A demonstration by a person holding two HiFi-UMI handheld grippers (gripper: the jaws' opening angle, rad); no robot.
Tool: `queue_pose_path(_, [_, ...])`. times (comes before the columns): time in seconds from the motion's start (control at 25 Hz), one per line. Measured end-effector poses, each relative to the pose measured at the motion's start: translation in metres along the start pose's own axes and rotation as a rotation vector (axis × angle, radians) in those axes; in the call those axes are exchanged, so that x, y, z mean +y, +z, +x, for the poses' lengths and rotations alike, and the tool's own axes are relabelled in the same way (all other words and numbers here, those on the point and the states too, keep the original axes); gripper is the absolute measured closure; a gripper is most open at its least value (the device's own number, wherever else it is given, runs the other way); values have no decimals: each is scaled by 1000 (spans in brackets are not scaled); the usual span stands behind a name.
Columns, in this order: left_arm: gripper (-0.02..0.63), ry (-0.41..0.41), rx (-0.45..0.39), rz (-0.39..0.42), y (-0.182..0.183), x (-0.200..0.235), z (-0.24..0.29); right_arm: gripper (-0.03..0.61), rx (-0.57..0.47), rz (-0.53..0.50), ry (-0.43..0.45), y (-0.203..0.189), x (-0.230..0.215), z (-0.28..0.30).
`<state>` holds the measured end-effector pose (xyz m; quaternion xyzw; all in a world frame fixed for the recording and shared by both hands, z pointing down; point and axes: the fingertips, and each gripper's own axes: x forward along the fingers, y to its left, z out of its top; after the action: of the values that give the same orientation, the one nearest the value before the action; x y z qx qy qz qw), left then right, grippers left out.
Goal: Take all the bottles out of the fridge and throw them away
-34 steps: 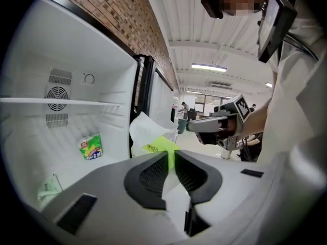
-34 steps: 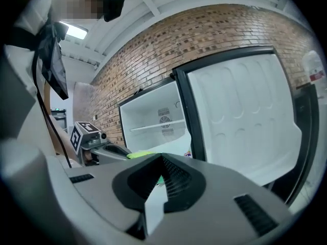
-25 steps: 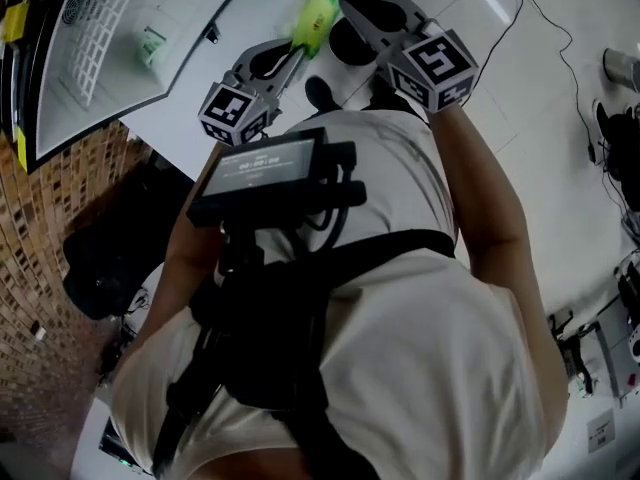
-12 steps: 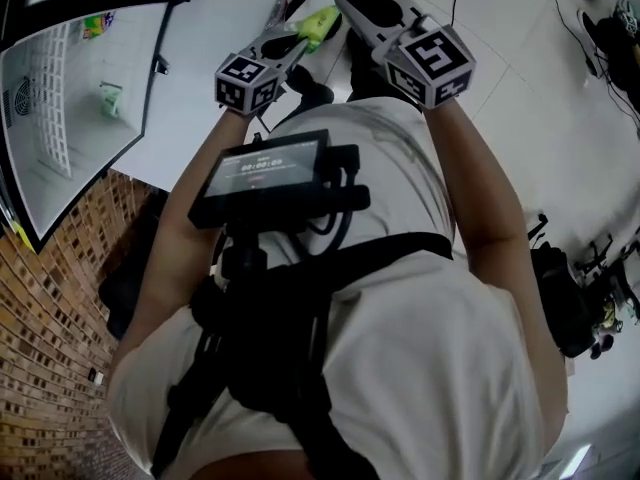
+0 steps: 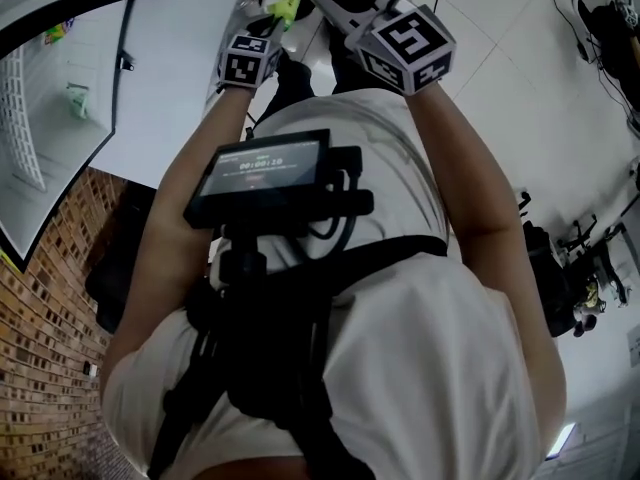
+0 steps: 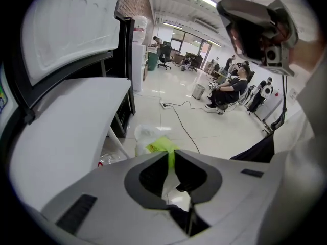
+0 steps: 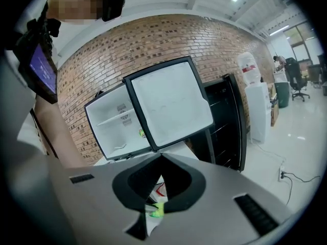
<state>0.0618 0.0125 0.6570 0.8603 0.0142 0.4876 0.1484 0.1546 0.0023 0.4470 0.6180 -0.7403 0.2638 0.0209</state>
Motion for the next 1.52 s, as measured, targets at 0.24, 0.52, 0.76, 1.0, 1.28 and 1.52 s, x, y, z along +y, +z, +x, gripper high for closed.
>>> queue_pose_path(0.24, [504,51,-13,23,6,10,-1,575,22,4,11,-4,1,1])
queue_pose_path(0.52, [448,90,-27,9,16,18,-7,575,15,16,26,-3,0,12])
queue_pose_path(0.76, [448,79,-63,0,24,14,-13,575,19,12,28,-3,-5,10])
queue_pose_path(1.0, [446,41,-131,5,42,1,-37,575,5,-18,50,9,7,10])
queue_pose_path(1.28, [612,-6,-202,63,57,-14,-66,575,-21,-57,79,28,16,15])
queue_pose_path(1.52, [612,0,-403,43,76,-14,-128,575,-21,-99,149,40,44,34])
